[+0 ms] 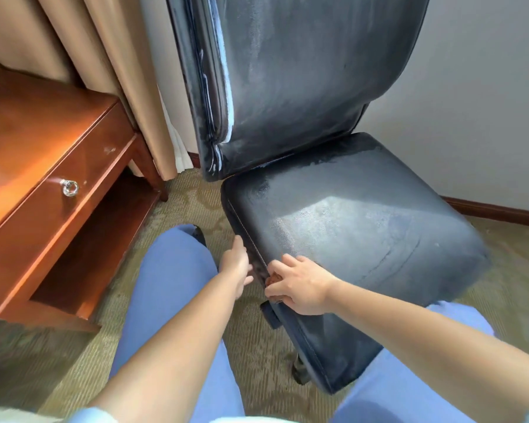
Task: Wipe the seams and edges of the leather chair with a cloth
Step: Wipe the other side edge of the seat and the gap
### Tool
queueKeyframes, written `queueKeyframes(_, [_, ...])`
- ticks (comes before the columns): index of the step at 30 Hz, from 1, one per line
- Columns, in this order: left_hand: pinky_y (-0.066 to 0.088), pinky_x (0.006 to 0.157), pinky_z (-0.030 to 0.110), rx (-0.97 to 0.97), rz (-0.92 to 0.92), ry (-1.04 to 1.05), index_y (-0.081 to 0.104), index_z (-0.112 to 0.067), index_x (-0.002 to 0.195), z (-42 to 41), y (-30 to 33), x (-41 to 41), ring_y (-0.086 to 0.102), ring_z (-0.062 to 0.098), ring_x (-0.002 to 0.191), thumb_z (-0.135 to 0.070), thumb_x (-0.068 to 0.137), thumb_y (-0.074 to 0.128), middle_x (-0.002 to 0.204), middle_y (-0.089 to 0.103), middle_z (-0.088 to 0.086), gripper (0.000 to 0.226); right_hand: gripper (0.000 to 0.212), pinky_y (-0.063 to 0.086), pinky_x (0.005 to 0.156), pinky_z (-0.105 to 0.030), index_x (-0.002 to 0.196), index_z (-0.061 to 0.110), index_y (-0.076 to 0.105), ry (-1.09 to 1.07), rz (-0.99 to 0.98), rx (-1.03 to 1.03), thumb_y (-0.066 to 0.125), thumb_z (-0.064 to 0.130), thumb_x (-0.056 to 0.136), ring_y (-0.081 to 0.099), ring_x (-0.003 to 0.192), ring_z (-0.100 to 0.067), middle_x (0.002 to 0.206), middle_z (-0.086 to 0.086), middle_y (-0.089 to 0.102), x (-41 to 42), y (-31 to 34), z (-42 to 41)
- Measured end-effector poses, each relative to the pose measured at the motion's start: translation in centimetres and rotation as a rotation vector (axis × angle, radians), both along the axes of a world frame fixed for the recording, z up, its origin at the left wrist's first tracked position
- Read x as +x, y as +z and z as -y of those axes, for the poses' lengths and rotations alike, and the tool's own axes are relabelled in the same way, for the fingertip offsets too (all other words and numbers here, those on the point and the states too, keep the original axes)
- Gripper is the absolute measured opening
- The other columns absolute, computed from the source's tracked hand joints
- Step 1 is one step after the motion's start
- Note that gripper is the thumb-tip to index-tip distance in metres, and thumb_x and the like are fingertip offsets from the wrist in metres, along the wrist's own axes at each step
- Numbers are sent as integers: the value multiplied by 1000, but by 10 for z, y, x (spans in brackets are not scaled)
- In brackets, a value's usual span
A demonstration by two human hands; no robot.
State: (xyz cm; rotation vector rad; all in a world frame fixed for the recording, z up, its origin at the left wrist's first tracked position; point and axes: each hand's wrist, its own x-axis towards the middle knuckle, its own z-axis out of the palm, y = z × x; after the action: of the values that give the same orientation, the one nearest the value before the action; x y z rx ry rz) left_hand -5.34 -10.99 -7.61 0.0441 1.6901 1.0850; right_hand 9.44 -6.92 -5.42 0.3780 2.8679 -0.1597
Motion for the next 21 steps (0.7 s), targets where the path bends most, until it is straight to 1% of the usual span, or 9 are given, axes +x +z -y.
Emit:
queueKeyframes(2, [43,84,38,4,12,2,48,-8,136,7,0,7,56,24,104,-47,103,28,136,53,6,56,18,42,73,-36,96,37,62,58,24,-9,49,28,87,45,93,-25,109,-1,49,15,1,12])
queueKeyframes(4, [42,83,38,8,19,-4,47,-7,137,12,1,14,54,23,100,-47,103,28,138,52,7,56,17,44,69,-34,94,37,63,128,44,-21,56,29,81,47,91,-23,107,0,51,34,1,21])
queueKeyframes(6, [42,83,38,9,19,-17,46,-7,138,15,1,17,52,22,99,-47,103,28,139,50,8,56,19,45,65,-31,93,40,63,190,67,-39,61,32,76,48,87,-20,106,3,52,50,0,27])
queueKeyframes(10, [43,82,38,2,9,-27,44,-8,139,14,1,18,54,24,102,-48,103,28,140,49,9,57,23,44,64,-29,95,40,63,256,73,-45,63,31,74,49,85,-19,106,3,53,56,-4,26])
queueKeyframes(13, [43,90,41,-10,6,-31,44,-8,139,12,-1,15,55,28,119,-46,103,26,141,50,8,55,25,44,61,-27,93,40,66,174,-13,-55,70,29,71,51,83,-18,101,3,54,43,-8,24])
queueKeyframes(14, [43,91,41,-17,3,-31,44,-8,139,11,-3,14,54,28,122,-45,104,25,141,51,7,55,24,45,60,-27,92,39,67,133,-41,-61,70,29,71,52,82,-19,99,2,54,38,-10,23])
queueKeyframes(17, [44,89,40,-38,3,-38,44,-8,141,9,-7,11,54,28,123,-45,104,23,142,51,7,56,18,48,62,-32,96,35,68,-5,-103,-57,65,29,80,53,85,-25,100,-3,55,18,-12,16])
queueKeyframes(21, [47,97,43,-35,48,-23,47,-10,139,5,-12,6,58,27,117,-47,103,22,135,56,8,57,21,46,69,-36,107,32,66,-114,-102,-22,58,32,88,51,93,-28,112,-7,52,-7,-12,4])
